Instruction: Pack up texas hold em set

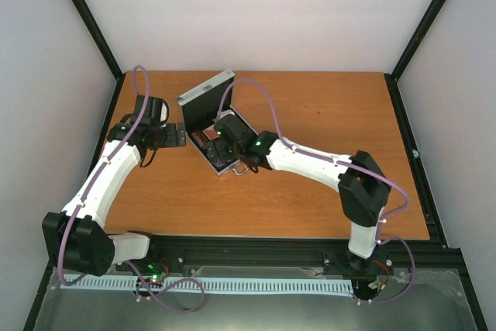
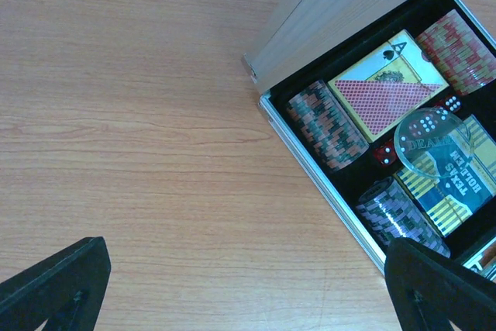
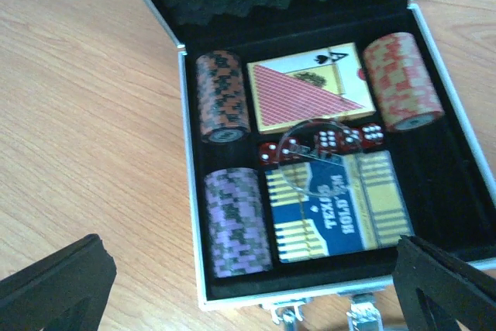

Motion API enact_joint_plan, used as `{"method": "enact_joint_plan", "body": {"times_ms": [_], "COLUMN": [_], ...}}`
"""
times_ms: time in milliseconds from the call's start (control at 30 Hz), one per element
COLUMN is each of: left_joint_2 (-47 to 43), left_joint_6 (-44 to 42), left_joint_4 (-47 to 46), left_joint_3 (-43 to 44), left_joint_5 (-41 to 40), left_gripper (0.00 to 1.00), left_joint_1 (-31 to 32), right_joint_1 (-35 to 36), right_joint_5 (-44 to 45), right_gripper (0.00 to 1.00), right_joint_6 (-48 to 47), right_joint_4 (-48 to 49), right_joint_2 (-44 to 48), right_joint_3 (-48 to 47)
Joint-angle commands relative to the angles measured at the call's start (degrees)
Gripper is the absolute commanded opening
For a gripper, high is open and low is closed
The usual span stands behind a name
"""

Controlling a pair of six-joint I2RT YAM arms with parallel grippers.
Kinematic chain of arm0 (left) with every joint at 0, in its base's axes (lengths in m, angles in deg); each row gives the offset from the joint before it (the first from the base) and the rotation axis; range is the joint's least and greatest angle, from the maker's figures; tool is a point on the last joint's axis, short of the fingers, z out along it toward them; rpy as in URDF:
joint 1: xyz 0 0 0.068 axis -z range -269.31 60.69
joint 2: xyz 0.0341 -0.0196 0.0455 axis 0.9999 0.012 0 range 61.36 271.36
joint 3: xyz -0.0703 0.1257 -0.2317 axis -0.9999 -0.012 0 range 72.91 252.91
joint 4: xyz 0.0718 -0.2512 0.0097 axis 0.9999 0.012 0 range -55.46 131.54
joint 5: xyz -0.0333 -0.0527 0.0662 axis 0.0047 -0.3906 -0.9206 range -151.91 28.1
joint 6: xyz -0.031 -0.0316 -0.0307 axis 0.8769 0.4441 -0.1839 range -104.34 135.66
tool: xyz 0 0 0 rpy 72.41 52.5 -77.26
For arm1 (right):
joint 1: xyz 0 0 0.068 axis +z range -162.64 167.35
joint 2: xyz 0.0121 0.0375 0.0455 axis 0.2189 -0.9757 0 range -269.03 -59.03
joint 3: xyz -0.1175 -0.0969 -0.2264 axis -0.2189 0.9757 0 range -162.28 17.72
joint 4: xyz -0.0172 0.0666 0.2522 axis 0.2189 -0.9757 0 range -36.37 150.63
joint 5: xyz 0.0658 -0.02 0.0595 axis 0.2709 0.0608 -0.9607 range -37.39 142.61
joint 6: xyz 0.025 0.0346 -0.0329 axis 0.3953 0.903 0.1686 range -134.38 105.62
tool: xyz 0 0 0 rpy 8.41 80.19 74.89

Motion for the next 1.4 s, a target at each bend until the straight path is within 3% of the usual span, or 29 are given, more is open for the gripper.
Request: {"method": "enact_joint_plan", "body": {"times_ms": [0, 333, 567, 1100, 1367], "left_joint_2": [-1.76, -4.45, 8.31, 38.70, 41.08], "left_joint_6": [0.49, 4.79, 9.05, 15.41, 17.76], "left_joint_4": [-1.55, -5.31, -6.99, -10.33, -11.94], "left_joint_3": [0.50, 9.15, 22.56, 50.83, 48.41], "left_joint_5": [0.57, 2.61, 2.40, 14.18, 20.79], "left_gripper": [1.00, 1.00, 1.00, 1.00, 0.97], "left_joint_1": [-0.29, -0.33, -1.81, -5.20, -5.21], "right_joint_1": [-2.93, -11.56, -16.79, -22.27, -24.97], "right_joint_5": [-1.39, -3.79, -7.72, -15.81, -18.03], "right_gripper": [1.00, 1.00, 1.00, 1.00, 1.00], "right_joint_6": [1.24, 4.96, 5.69, 0.74, -0.59], "right_joint_4": [-5.30, -8.71, -10.86, -12.27, -12.30], "right_joint_2": [4.26, 11.80, 12.12, 11.33, 11.86], "right_joint_3": [3.80, 12.51, 13.60, 17.14, 19.00]}}
